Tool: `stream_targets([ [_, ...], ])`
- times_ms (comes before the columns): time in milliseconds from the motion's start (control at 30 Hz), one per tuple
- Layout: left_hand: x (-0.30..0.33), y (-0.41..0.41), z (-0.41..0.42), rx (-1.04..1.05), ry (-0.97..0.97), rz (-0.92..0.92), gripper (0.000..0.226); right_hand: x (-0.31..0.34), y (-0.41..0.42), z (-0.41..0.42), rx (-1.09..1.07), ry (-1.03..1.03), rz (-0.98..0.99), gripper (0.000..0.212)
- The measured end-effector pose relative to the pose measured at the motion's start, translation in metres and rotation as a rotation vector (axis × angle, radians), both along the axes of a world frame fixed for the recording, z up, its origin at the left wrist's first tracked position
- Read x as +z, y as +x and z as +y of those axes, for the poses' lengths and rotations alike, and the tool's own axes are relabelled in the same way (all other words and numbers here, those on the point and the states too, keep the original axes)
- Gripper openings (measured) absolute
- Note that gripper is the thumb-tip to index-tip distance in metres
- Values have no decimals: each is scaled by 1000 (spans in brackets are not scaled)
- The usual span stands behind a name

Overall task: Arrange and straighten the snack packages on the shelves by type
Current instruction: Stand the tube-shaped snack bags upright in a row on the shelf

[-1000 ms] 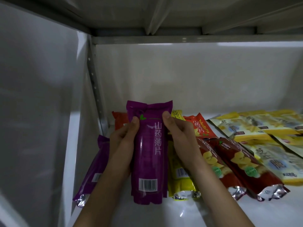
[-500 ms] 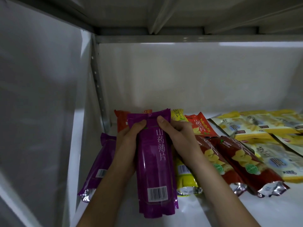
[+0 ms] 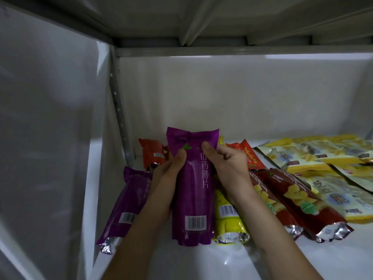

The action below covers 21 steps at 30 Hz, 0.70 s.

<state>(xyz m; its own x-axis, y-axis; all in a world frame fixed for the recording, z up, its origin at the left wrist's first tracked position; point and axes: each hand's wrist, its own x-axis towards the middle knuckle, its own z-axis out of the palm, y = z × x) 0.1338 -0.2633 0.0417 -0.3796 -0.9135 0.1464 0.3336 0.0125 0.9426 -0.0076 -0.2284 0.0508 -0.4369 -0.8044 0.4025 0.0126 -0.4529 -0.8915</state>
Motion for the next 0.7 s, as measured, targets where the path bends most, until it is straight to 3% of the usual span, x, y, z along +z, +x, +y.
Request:
stream_targets([
  [67, 0, 1, 0, 25, -10, -13, 33, -1, 3, 0, -1, -22, 20, 102],
  [167, -1, 3, 0, 52, -33, -12, 35, 0, 6, 3, -12, -24, 60, 72],
  [233, 0, 2, 1, 61, -55, -38, 37, 0, 4, 4, -38, -22, 87, 69],
  [300, 0, 1, 1, 23, -58, -65, 40, 1, 3, 4, -50, -11, 43, 69],
  [367, -2, 1, 0, -47, -44, -110, 48, 1, 1, 5, -52, -10, -47, 55],
  [500, -7, 0, 1, -179, -9, -211, 71, 2, -3, 6, -62, 5, -134, 69],
  [600, -3, 1, 2, -123, -24, -153, 48, 2, -2, 6, -2, 31, -109, 83],
  [700, -2, 1, 1, -74, -50, -140, 41, 1, -1, 6, 46, 55, -63, 68],
])
